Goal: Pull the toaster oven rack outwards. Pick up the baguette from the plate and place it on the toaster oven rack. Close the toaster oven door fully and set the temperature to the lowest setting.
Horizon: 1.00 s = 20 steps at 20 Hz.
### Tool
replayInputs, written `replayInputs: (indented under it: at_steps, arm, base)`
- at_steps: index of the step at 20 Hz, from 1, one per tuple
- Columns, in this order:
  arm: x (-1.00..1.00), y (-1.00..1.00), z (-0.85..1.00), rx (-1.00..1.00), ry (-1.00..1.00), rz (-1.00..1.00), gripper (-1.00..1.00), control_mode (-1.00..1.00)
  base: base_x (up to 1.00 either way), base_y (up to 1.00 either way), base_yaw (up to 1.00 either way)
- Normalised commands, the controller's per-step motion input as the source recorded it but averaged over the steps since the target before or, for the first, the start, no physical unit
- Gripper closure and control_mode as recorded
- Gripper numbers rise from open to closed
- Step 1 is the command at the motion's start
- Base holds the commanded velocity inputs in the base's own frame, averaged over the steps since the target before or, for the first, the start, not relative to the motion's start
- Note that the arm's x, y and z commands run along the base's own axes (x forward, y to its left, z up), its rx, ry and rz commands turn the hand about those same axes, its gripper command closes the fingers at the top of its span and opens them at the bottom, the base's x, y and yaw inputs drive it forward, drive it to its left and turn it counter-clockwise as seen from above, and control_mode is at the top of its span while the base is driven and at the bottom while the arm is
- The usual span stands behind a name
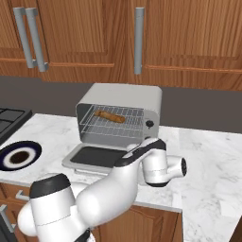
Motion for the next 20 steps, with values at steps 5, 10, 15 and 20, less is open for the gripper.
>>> replayInputs:
  at_steps: [5,10,15,20]
  arm:
    - [0.34,0.21,0.47,0.0,0.0,-0.01,-1.0,-1.0]
    - [0.25,0.1,0.57,0.02,-0.01,0.0,-1.0,-1.0]
    - [0.16,0.06,0.51,0.04,-0.12,-0.01,-1.0,-1.0]
    - [0.08,0.03,0.44,0.03,-0.24,-0.04,-1.0,-1.0]
  base:
    - [0.0,0.0,0.0]
    - [0.0,0.0,0.0]
    - [0.0,0.0,0.0]
    - [0.0,0.0,0.0]
